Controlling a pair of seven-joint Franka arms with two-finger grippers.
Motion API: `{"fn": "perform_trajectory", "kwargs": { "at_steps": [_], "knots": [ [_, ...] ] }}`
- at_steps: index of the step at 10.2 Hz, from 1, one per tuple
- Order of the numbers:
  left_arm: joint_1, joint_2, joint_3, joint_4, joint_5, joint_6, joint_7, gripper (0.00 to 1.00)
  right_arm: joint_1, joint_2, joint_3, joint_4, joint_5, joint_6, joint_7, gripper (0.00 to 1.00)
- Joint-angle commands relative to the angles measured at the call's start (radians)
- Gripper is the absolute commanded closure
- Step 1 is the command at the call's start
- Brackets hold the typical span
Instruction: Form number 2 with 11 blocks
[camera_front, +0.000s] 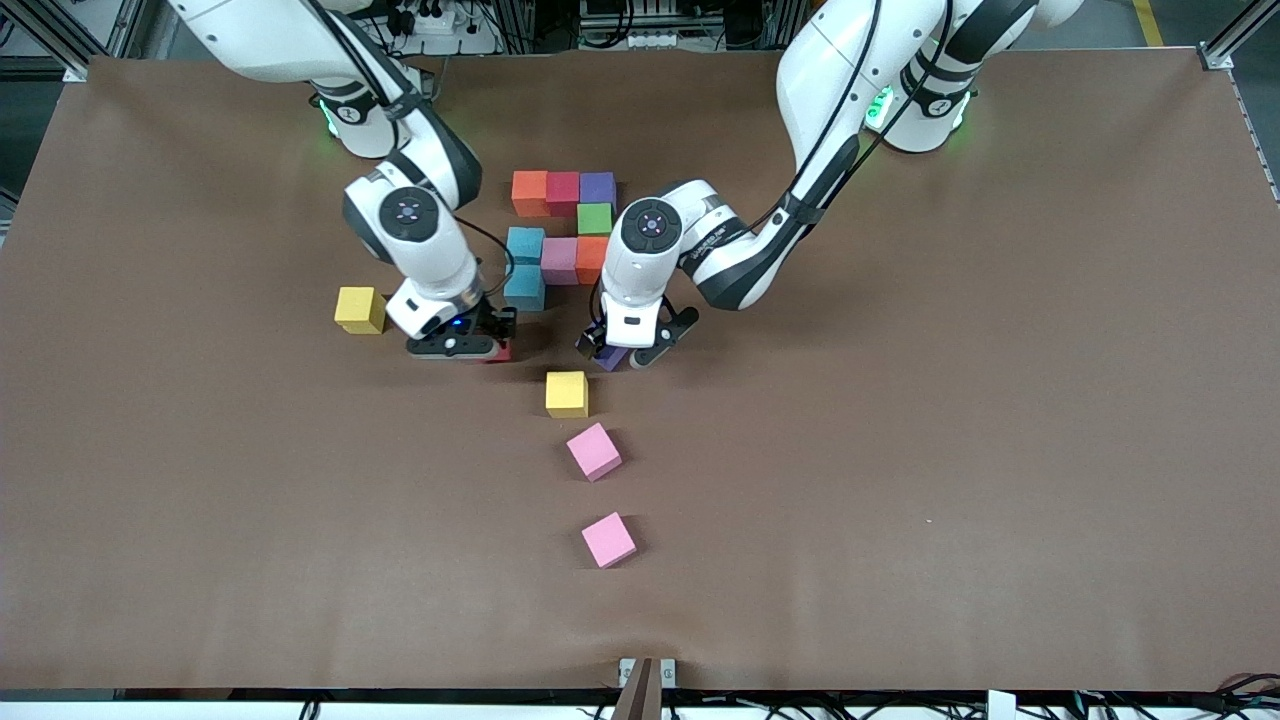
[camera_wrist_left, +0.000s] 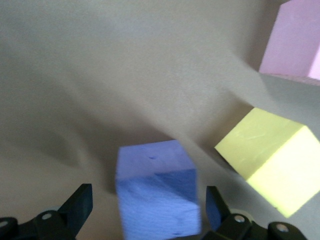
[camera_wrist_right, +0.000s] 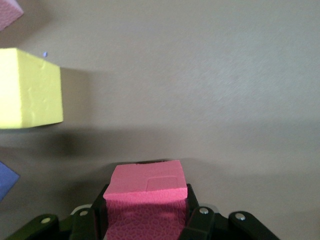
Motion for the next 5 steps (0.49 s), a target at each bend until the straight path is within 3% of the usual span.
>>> {"fn": "perform_trajectory", "kwargs": {
  "at_steps": [1,5],
  "knots": [
    [-0.014,0.003,0.011,0.032,0.015,-0.010,-0.026,0.00,0.043,0.058,-0.001,0.061,0.004,-0.011,0.084,1.00],
    [-0.014,0.018,0.011,0.032,0.016,-0.010,-0.026,0.00,0.078,0.093,-0.001,0.063,-0.008,-0.012,0.092,1.00]
  ]
}}
